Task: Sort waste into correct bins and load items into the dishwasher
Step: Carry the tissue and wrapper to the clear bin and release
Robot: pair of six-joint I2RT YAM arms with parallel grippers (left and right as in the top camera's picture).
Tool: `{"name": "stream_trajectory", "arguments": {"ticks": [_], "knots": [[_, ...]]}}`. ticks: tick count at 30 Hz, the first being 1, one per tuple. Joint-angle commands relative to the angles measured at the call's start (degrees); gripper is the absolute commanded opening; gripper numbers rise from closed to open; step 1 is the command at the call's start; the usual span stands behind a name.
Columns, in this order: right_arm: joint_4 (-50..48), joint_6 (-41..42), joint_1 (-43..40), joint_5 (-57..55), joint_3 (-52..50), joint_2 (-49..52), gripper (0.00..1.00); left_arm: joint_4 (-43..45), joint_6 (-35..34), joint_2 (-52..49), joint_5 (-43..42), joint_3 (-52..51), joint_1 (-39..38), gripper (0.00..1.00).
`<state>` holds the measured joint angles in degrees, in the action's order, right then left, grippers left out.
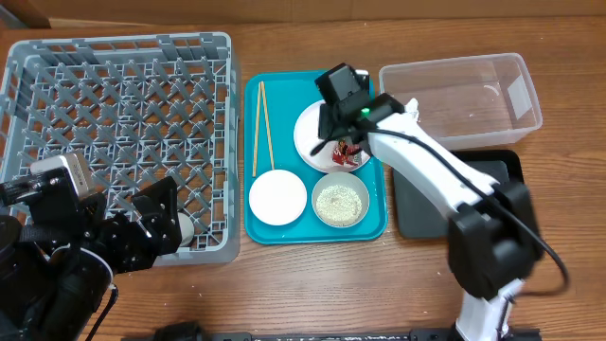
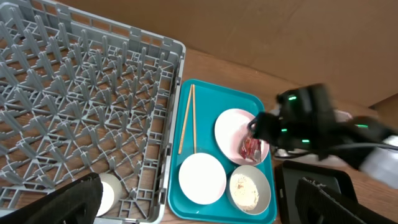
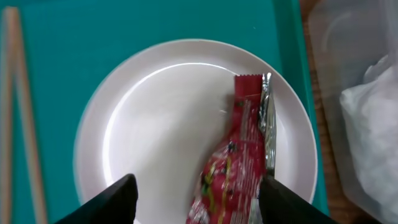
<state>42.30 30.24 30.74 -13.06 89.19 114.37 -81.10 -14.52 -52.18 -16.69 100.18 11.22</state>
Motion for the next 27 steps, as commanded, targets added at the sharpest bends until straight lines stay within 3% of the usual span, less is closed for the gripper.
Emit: {"name": "stream_trajectory", "arguments": {"ticks": [1,4,6,9,13,23,27], "knots": [[-1.64,4.31,-1.25,-3.82,0.02,5.49,0.64,0.04,1.25,0.07,0.57,0.42,-0.37,1.00],[-2.25,4.28,-1.25,-3.85,0.02,7.43,0.64,0.04,1.25,0.07,0.57,0.42,-0.37,1.00],[-2.21,4.31,-1.25,-3.82,0.02,8.04,0.58,0.04,1.25,0.07,0.57,0.42,-0.37,1.00],[-1.64,4.33,-1.22,-3.30,0.02,8.26,0.39,0.04,1.27,0.07,0.57,0.42,-0.37,1.00],[-0.37,4.31,-1.22,-1.01,0.04,8.26,0.06,0.04,1.25,0.07,0.57,0.42,-0.37,1.00],[5.95,3.82,-2.89,-1.03,5.99,-1.88,0.04,0.04,1.25,0.07,0.57,0.42,-0.37,1.00],[7.17,-0.63,-6.34,-0.98,6.14,-8.98,0.04,0.04,1.25,0.07,0.57,0.42,-0.37,1.00]]}}
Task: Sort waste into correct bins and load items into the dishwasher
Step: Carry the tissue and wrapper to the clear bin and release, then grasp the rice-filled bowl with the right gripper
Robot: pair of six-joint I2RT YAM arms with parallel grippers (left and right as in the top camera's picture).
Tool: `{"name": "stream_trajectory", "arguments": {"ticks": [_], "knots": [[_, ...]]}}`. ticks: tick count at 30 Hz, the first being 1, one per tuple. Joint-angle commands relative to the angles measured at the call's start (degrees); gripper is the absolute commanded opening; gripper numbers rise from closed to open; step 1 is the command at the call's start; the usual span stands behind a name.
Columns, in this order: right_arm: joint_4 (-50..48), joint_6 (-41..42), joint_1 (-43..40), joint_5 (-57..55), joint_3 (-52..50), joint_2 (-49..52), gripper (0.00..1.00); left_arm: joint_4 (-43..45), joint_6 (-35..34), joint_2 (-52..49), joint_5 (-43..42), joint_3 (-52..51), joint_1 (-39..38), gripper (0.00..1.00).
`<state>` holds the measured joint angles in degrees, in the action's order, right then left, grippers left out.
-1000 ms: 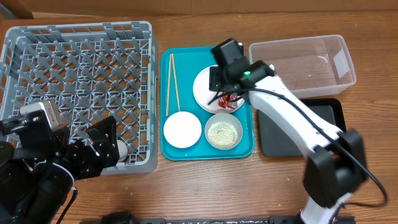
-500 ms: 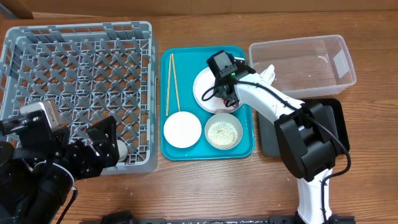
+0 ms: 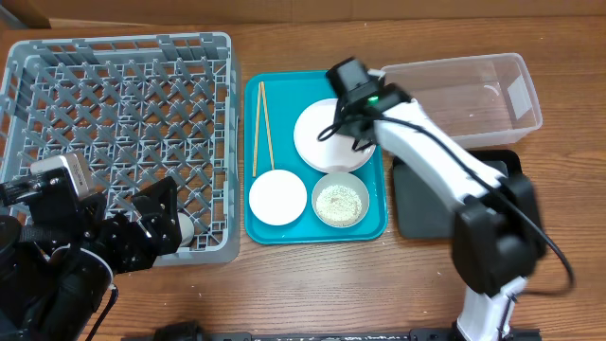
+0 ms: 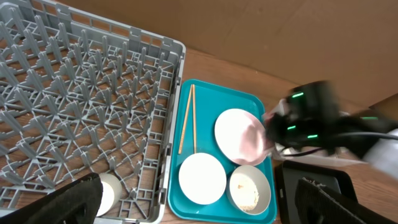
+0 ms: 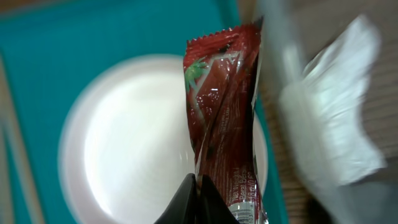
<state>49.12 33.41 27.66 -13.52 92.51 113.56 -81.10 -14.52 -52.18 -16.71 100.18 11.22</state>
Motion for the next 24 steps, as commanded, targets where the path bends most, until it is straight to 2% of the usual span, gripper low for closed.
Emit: {"name": "stream_trajectory", "arguments": {"ticks": [1,6,8,9,10,11,12,18,20,24], "knots": [[0.66,-5.14,-4.28,-0.52,2.82,-8.72,0.04,0.04,1.27,0.07,0.59,0.42,-0.37,1.00],[-0.04,-15.13,-10.19,5.27,1.53,-7.74,0.04,0.04,1.25,0.07,0.59,0.42,-0.37,1.00],[-0.87,-19.26,-12.26,9.49,1.18,-6.16,0.08,0.04,1.27,0.07,0.59,0.42,-0.37,1.00],[-1.01,-20.24,-13.00,10.34,1.18,-5.35,0.13,0.04,1.25,0.07,0.59,0.42,-0.37,1.00],[-0.98,-20.41,-13.57,10.47,1.18,-4.83,0.25,0.04,1.25,0.07,0.59,0.42,-0.37,1.00],[-0.66,-20.37,-14.08,10.47,1.18,-4.33,0.47,0.04,1.27,0.07,0.59,0.42,-0.37,1.00],[0.13,-19.96,-14.47,10.75,1.18,-4.28,0.60,0.04,1.27,0.07,0.59,0.42,-0.37,1.00],[3.89,-18.40,-13.86,17.79,1.42,-9.46,0.62,0.04,1.27,0.07,0.59,0.42,-0.37,1.00],[7.45,-18.40,-11.28,21.64,1.42,-13.49,0.62,0.04,1.25,0.07,0.59,0.42,-0.37,1.00],[14.43,-18.38,-5.16,21.53,1.40,-16.00,0.61,0.04,1.25,0.07,0.59,0.42,-0.37,1.00]]}}
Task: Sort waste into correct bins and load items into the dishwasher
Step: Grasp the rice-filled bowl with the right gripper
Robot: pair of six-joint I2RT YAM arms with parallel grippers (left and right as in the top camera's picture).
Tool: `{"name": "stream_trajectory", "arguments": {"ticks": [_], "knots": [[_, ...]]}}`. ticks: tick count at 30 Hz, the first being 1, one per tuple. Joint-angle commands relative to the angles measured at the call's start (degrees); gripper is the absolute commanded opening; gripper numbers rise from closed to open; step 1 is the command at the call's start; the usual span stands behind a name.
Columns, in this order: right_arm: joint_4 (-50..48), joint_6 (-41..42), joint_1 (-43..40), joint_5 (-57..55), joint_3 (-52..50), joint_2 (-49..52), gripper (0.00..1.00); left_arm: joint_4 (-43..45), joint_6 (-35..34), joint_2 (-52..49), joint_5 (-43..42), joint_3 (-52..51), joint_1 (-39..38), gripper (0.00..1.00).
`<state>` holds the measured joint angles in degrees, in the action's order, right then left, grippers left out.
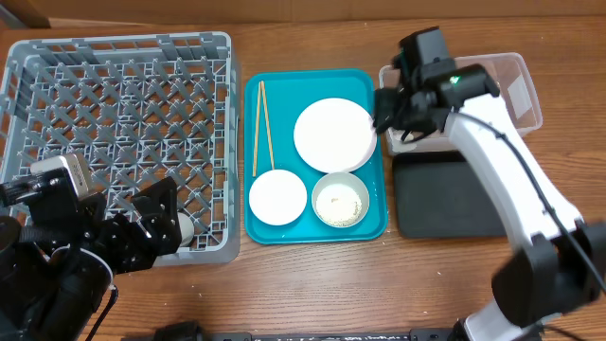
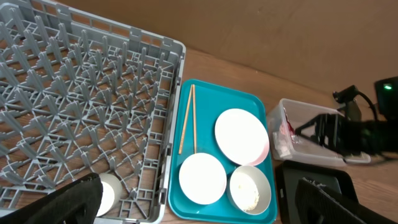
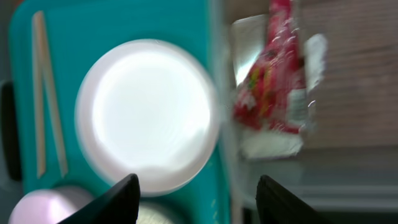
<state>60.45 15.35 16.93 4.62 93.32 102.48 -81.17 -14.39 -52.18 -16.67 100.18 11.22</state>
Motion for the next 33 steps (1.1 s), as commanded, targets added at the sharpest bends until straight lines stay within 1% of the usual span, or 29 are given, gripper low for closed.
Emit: {"name": "stream_trajectory", "arguments": {"ticks": [1,3,4,7,9,13,16,19,25,28,33], "knots": [[5.77,0.09,9.16,3.06,0.11,-4.68,0.61,0.11,1.11,0.07,0.55,0.42,-0.37,1.00],[6.47,1.14,12.83,0.90,-1.46,-4.37,0.60,0.11,1.11,0.07,0.55,0.42,-0.37,1.00],[5.16,1.68,16.02,-0.68,-3.96,-4.35,0.55,0.11,1.11,0.07,0.55,0.42,-0.37,1.00],[0.50,4.94,20.48,-0.52,-8.57,-4.35,0.41,0.11,1.11,0.07,0.55,0.42,-0.37,1.00],[-3.43,6.80,22.88,-0.70,-12.04,-4.33,0.36,0.11,1.14,0.07,0.55,0.42,-0.37,1.00],[-10.69,13.86,24.55,-0.72,-17.51,-3.54,0.34,0.11,1.11,0.07,0.55,0.42,-0.37,1.00],[-11.65,21.03,24.48,-0.85,-18.10,-0.90,0.34,0.11,1.14,0.07,0.55,0.42,-0.37,1.00],[-12.17,24.41,24.48,-1.77,-18.10,1.79,0.34,0.11,1.14,0.07,0.55,0.42,-0.37,1.00],[-12.72,25.73,24.48,-1.77,-18.10,4.90,0.34,0.11,1.11,0.07,0.55,0.42,-0.37,1.00],[-12.17,29.40,24.46,-1.77,-18.10,5.68,0.34,0.11,1.14,0.07,0.55,0.42,-0.37,1.00],[-12.11,30.97,24.41,-1.70,-18.10,5.95,0.34,0.11,1.11,0.07,0.55,0.42,-0.37,1.00]]}}
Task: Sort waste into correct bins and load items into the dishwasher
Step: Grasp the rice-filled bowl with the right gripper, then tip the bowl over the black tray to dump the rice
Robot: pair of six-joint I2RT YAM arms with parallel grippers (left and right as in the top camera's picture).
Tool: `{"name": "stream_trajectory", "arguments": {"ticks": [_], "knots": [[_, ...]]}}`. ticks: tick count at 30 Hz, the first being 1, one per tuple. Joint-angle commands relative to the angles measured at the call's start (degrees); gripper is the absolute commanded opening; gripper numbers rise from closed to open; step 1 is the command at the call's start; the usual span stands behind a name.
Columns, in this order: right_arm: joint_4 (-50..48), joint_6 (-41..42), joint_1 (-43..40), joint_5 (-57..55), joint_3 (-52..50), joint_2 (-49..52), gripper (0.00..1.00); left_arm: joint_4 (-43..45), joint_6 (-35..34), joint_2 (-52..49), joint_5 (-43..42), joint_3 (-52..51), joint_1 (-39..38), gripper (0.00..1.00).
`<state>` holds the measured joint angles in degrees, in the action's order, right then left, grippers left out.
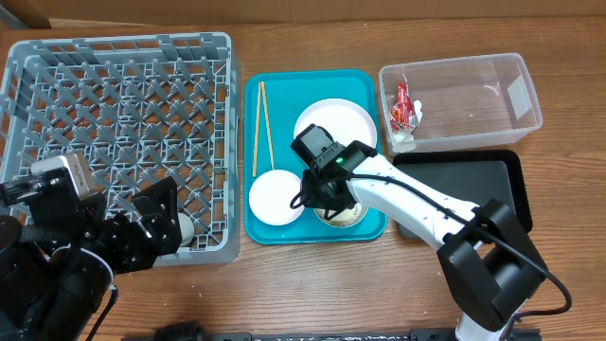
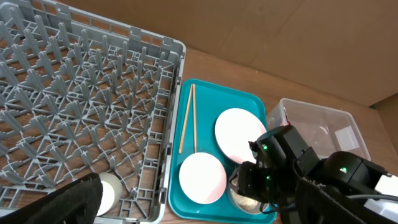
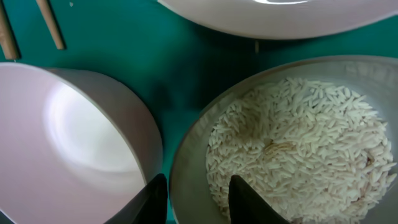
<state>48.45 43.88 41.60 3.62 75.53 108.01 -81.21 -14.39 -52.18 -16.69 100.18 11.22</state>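
A grey bowl of rice (image 3: 292,143) sits on the teal tray (image 1: 284,90) beside a small white bowl (image 1: 275,197), a white plate (image 1: 336,125) and chopsticks (image 1: 259,128). My right gripper (image 3: 198,199) is open low over the tray, one finger on each side of the rice bowl's left rim; the overhead view shows that right gripper (image 1: 320,188) at the same spot. The red wrapper (image 1: 402,102) lies in the clear bin (image 1: 492,118). My left gripper (image 2: 198,204) is open, high above the rack's near right corner, holding nothing.
The grey dish rack (image 1: 114,114) fills the left side, with a white cup (image 1: 186,228) in its near right corner. A black tray (image 1: 478,180) lies under the clear bin, right of the teal tray. A cardboard wall runs along the far edge.
My right gripper was at the clear bin with the red wrapper dropping from it. It is now down at the rice bowl's left rim, and the wrapper lies in the bin. The left arm is unchanged.
My right gripper was open over the red wrapper on the white plate. Then it was shut on the wrapper, lifted off the plate. Then it stood open at the clear bin with the wrapper inside. Now it straddles the rice bowl's rim.
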Motion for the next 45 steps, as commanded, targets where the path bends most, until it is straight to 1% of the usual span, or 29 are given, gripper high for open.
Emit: {"name": "stream_trajectory", "arguments": {"ticks": [1,3,6,8,10,12,13,14,18,20,21,26,29,32,34,35,37,38,39,40,44,45], "knots": [[0.96,3.08,-0.26,-0.48,-0.31,0.52,0.34,0.15,1.14,0.07,0.57,0.42,-0.37,1.00],[2.43,4.74,-0.26,-0.52,-0.31,0.85,0.34,0.15,1.14,0.07,0.57,0.42,-0.37,1.00],[2.14,5.75,-0.28,-0.52,-0.31,1.62,0.34,0.15,1.14,0.07,0.57,0.42,-0.37,1.00],[1.75,5.88,-0.61,-0.28,-0.31,2.03,0.29,0.15,1.11,0.07,0.57,0.42,-0.37,1.00],[1.55,5.88,-0.96,0.11,-0.31,2.10,0.21,0.15,1.11,0.07,0.57,0.42,-0.37,1.00],[1.25,5.86,-1.14,0.35,-0.31,2.12,0.10,0.15,1.11,0.07,0.57,0.42,-0.37,1.00],[1.29,5.86,-1.18,0.37,-0.26,2.12,0.06,0.15,1.14,0.07,0.57,0.42,-0.37,1.00],[1.38,5.84,-1.18,0.39,-0.20,2.12,0.04,0.15,1.11,0.07,0.57,0.42,-0.37,1.00],[2.54,5.64,-1.18,0.50,0.83,1.79,0.04,0.15,1.14,0.07,0.57,0.42,-0.37,1.00],[4.31,2.43,-1.29,0.31,2.71,0.39,0.04,0.15,1.14,0.07,0.57,0.42,-0.37,1.00],[5.57,-1.27,-1.29,0.33,4.28,-1.09,0.04,0.15,1.14,0.07,0.57,0.42,-0.37,1.00],[9.84,-12.39,-1.86,1.70,8.83,-6.67,0.04,0.15,1.11,0.07,0.57,0.42,-0.37,1.00],[11.74,-17.59,-4.35,2.64,9.35,-11.82,0.04,0.15,1.11,0.07,0.57,0.42,-0.37,1.00],[14.36,-21.38,-8.63,5.42,9.35,-15.89,0.04,0.13,1.14,0.07,0.59,0.42,-0.37,1.00],[16.44,-25.14,-12.37,9.77,9.35,-17.59,0.04,0.13,1.14,0.07,0.57,0.42,-0.37,1.00],[18.75,-31.19,-16.33,16.04,9.25,-18.40,0.04,0.13,1.11,0.07,0.57,0.42,-0.37,1.00],[21.64,-38.51,-20.57,23.98,9.11,-18.58,0.04,0.13,1.11,0.07,0.57,0.42,-0.37,1.00],[23.69,-43.93,-23.78,30.60,8.72,-18.58,0.04,0.13,1.14,0.07,0.57,0.42,-0.37,1.00],[24.87,-46.99,-26.05,34.53,8.17,-18.58,0.04,0.13,1.11,0.07,0.57,0.42,-0.37,1.00],[27.12,-52.06,-31.80,41.31,6.36,-18.58,0.04,0.13,1.14,0.07,0.57,0.42,-0.37,1.00],[27.67,-58.14,-43.98,48.30,0.52,-18.58,0.04,0.13,1.11,0.07,0.57,0.42,-0.37,1.00],[27.61,-59.58,-45.79,50.10,-0.63,-18.53,0.04,0.13,1.14,0.07,0.57,0.42,-0.37,1.00]]}}
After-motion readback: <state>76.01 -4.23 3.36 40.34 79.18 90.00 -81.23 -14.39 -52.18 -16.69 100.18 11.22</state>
